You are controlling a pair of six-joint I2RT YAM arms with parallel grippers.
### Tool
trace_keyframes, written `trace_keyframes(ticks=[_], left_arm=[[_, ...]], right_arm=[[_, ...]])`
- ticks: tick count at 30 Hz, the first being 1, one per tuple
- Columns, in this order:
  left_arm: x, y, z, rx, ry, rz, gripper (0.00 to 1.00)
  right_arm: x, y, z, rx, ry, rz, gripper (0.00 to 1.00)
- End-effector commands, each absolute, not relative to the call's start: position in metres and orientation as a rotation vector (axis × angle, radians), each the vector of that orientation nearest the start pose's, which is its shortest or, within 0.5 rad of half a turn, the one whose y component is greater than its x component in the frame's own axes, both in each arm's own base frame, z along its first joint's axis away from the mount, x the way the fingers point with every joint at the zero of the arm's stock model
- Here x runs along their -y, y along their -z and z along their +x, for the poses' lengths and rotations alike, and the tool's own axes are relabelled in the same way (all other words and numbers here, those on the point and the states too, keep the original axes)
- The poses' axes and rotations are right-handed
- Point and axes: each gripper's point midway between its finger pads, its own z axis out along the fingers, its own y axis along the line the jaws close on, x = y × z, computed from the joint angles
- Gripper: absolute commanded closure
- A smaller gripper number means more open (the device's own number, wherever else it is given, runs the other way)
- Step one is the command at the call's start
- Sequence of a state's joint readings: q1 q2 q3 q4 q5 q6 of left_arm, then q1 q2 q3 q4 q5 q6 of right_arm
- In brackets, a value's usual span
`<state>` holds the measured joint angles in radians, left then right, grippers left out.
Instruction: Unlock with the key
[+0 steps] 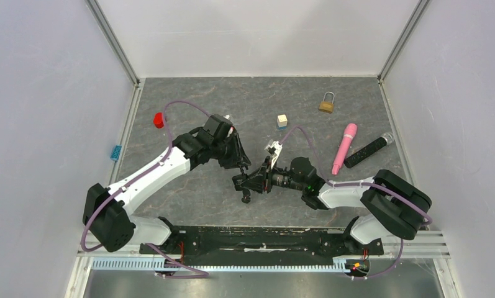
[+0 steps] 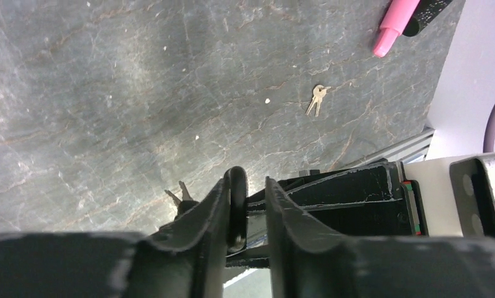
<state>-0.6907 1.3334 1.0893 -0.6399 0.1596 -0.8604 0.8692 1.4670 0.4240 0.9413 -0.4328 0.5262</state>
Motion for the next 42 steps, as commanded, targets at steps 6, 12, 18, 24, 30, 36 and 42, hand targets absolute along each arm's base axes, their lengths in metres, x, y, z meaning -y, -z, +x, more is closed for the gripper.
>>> trace_keyframes(ticks=[6, 12, 18, 24, 30, 36, 42], left_arm=[[0.285, -0.219, 0.229, -2.284, 1.118, 0.073, 0.85], [0.278, -0.229, 0.228, -2.099, 1.190, 0.082, 0.98], [0.246, -0.182, 0.247, -2.125, 1.065, -0.115, 0.98], [0.216, -0.145, 0.264, -2.095, 0.993, -0.292, 0.98], [0.182, -0.120, 0.286, -2.071, 0.851, -0.414, 0.98], [0.145, -0.116, 0.309, -2.058, 0.709, -0.659, 0.98], [0.115, -0.117, 0.322, -2.047, 0.518, -0.769, 0.98]], right_arm=[[-0.357, -0.213, 0.176, -1.447, -1.693, -0.559, 1.00], [-0.353, -0.223, 0.170, -1.392, -1.910, -0.493, 0.92], [-0.348, -0.190, 0.187, -1.522, -1.825, -0.433, 0.50], [-0.332, -0.134, 0.210, -1.734, -1.563, -0.393, 0.21], [-0.314, -0.109, 0.224, -1.819, -1.341, -0.411, 0.13], [-0.300, -0.101, 0.232, -1.856, -1.193, -0.436, 0.10], [-0.296, -0.101, 0.232, -1.853, -1.157, -0.462, 0.10]])
